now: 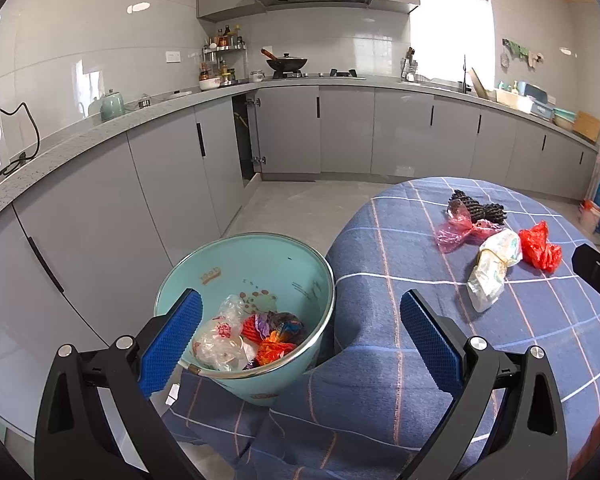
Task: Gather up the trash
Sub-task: 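Move both open tools back over the remaining trash on the table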
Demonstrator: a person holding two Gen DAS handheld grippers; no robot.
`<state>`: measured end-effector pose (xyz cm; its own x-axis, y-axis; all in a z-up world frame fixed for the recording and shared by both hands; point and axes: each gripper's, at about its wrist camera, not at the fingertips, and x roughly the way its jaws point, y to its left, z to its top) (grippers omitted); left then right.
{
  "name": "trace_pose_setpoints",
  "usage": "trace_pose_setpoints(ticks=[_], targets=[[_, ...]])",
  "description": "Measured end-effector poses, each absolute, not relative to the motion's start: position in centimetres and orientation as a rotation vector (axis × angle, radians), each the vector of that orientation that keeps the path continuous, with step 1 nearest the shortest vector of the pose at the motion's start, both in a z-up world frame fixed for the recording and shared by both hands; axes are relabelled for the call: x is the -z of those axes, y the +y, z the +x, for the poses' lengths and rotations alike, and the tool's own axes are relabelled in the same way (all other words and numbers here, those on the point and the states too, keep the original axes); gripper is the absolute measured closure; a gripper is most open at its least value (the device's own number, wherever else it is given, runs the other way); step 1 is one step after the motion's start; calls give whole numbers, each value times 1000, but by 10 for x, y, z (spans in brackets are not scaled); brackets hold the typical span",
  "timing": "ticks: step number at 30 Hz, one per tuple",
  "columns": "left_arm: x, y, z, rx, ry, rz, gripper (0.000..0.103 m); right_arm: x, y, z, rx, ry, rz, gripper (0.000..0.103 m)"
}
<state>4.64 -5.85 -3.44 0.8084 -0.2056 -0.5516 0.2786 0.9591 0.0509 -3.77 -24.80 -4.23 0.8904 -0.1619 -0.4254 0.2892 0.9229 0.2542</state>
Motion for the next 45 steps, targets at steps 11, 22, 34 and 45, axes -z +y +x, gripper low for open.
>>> trace_pose_setpoints(ticks=[11,22,34,45], targets=[[40,-69,46,274,589,144,6,49,-258,-42,262,421,332,14],[43,-79,45,287,594,155,6,51,-266,-47,277,419,342,14],[47,-88,47,301,606,164,6,57,-277,-52,300,427,353,14],[56,-111,54,386,612,194,7,71,-308,-52,369,462,377,15]])
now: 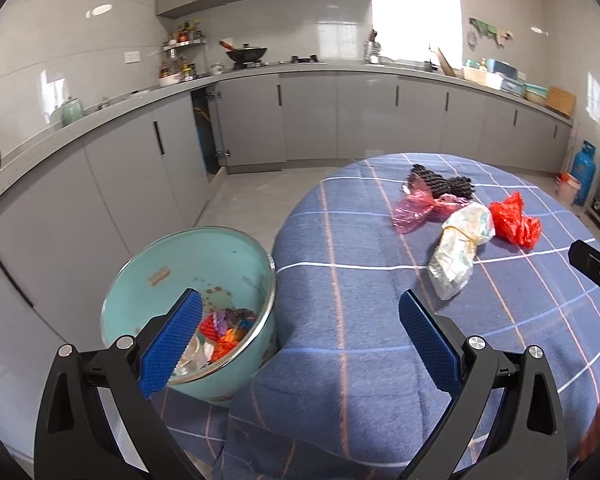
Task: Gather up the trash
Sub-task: 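Move both open tools back over the remaining trash on the table, then grasp the wrapped item with the left tool while the right tool grasps the red bag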
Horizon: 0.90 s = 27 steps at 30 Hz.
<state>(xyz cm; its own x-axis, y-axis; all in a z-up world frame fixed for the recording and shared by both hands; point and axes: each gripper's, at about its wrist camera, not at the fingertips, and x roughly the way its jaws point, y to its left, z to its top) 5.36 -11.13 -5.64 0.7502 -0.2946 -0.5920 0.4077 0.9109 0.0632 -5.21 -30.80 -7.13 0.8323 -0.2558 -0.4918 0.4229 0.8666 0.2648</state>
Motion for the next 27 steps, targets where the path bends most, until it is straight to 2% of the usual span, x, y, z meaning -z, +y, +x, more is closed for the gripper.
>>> trace_pose_setpoints(ticks=[6,13,23,27], targets=[[59,-144,70,471,640,207,12,77,-334,-50,422,483,391,19],[68,-203,80,608,678,261,24,86,-365,-44,442,526,403,26],[95,-259,100,686,761,310,28,96,-412,-16,428,625,417,26],[103,-266,106,700,797,319,49,96,-423,0,405,646,404,26]])
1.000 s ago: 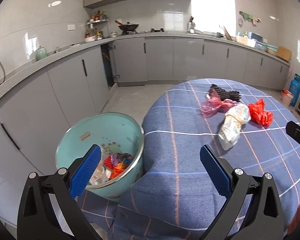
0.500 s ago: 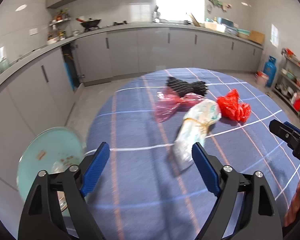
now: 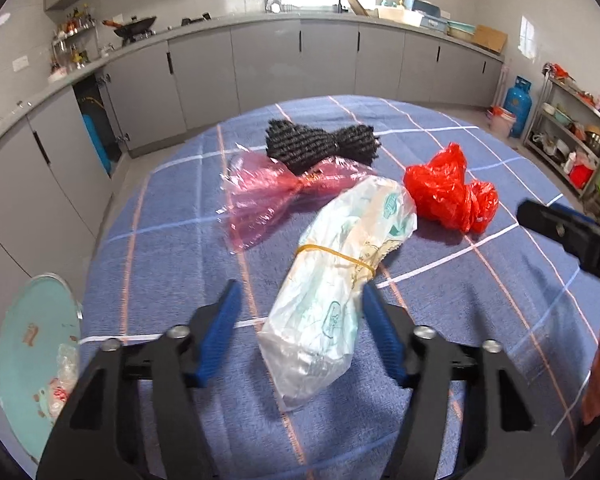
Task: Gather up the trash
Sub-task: 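Grasp the wrapped item with the left tool while the right tool grasps the red bag, then carry the wrapped item and red bag over the teal bucket with both tools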
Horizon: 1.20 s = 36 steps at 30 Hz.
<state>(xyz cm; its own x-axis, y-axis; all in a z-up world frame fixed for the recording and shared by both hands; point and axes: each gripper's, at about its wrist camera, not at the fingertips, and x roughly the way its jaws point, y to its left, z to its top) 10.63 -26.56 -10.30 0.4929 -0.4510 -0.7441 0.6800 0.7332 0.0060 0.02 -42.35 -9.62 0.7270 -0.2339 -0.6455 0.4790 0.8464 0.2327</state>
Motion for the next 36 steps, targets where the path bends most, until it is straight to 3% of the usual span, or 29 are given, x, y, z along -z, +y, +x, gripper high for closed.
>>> trace_pose_setpoints(ticks=[1,4,14,16,17,19,20,24,36], targets=[[104,-266,108,712,806,310,57,96,-426,4,395,652,406,26],[104,-264,108,726,807,298,66,98,-435,21,360,682,406,26],[92,-232,85,745,783,254,74,107,-435,71,247,790,324,26],[87,-218,81,742,777,229,75,113,-436,74,234,813,332,34],[85,-213,80,737,775,220,75,116,-436,76,227,828,337,44],[81,-200,79,717,771,188,75,121,-434,76,219,843,344,51],[79,-195,79,709,768,177,75,123,-433,76,218,847,345,60],[71,-180,78,653,734,165,75,118,-429,66,238,830,371,72],[50,-142,71,562,657,96,75,71,-369,12,224,644,481,74]])
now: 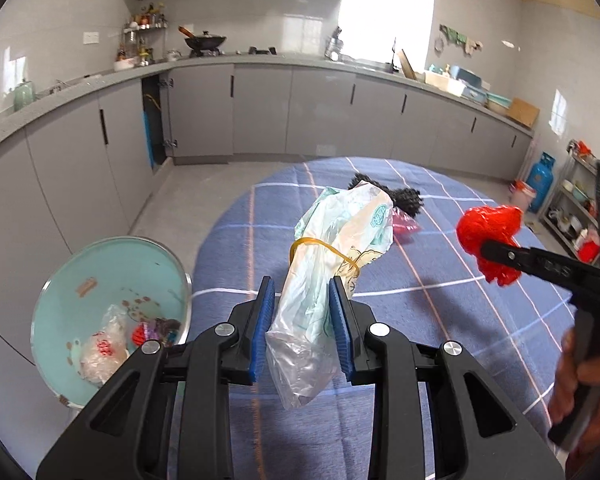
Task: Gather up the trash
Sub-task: 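Carry the wrapped item and red bag over the teal bucket with both tools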
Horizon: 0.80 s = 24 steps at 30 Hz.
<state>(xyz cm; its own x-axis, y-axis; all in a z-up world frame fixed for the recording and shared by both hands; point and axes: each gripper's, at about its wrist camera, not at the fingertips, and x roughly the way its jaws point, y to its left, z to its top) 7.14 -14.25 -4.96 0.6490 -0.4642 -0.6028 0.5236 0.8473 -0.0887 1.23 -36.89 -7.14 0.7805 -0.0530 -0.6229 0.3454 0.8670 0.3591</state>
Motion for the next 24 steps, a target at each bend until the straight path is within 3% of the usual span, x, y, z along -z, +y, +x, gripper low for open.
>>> trace_pose_setpoints(ticks=[24], targets=[[27,-36,60,370,588,58,74,28,-215,22,67,546,311,73]])
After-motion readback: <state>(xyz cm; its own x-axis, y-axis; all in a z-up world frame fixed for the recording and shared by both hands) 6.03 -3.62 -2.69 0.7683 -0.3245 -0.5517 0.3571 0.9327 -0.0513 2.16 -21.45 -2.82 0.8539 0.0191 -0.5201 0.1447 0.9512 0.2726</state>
